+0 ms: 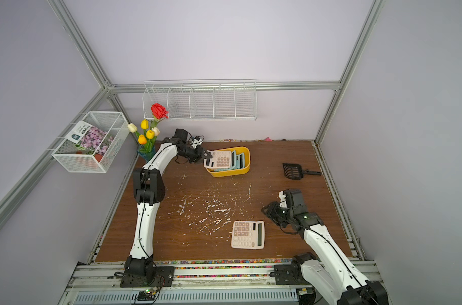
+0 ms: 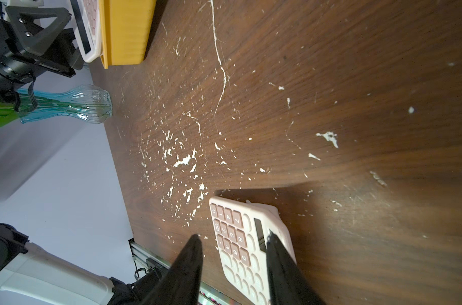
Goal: Put the calculator in the storage box
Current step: Place the calculator in the storage box.
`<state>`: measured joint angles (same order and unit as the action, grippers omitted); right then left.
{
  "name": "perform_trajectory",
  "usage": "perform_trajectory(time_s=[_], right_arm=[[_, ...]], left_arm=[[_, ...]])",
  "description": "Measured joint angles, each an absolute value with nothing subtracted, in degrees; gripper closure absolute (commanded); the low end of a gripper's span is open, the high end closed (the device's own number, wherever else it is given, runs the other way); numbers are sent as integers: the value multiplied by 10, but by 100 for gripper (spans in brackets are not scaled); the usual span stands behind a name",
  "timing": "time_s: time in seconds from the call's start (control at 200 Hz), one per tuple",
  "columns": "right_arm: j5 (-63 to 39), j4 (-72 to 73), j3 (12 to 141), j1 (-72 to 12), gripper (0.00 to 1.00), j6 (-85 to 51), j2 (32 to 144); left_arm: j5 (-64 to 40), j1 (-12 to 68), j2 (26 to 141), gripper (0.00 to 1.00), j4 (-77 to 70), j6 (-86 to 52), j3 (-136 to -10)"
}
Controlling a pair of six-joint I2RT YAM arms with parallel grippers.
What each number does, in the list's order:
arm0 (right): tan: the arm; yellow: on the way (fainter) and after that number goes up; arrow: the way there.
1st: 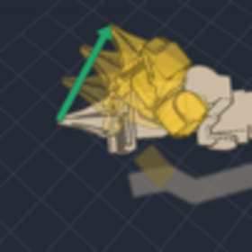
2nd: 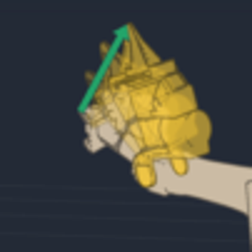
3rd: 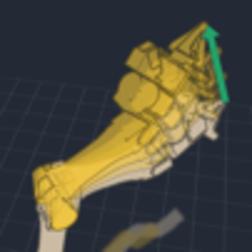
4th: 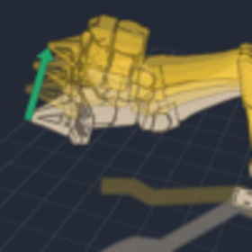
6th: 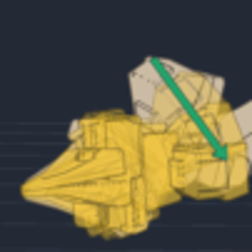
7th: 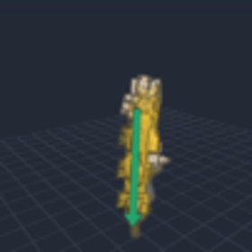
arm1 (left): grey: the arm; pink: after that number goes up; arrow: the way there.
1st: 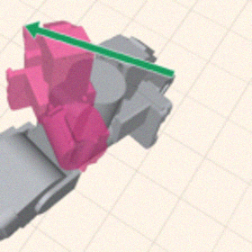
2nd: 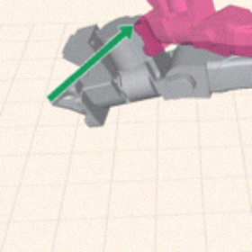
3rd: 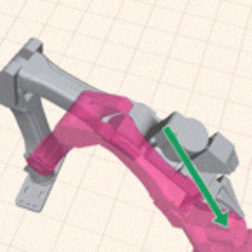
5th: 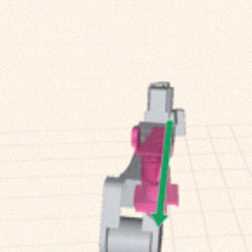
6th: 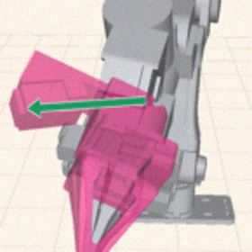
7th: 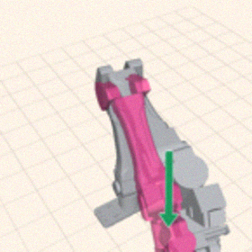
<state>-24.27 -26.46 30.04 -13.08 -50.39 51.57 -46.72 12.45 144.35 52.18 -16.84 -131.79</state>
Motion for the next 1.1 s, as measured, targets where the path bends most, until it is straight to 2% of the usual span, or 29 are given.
perform_trajectory(time_s=[0.225,0.71,1.1], right_arm=[[-243,-265,300,-131,56,-504,516],[-243,-265,300,-131,56,-506,514],[-243,-270,300,-131,56,-508,500]], left_arm=[[-430,117,1433,52,522,-169,-1298],[-421,120,1427,49,521,-169,-1287],[-400,121,1285,47,515,-169,-1220]])
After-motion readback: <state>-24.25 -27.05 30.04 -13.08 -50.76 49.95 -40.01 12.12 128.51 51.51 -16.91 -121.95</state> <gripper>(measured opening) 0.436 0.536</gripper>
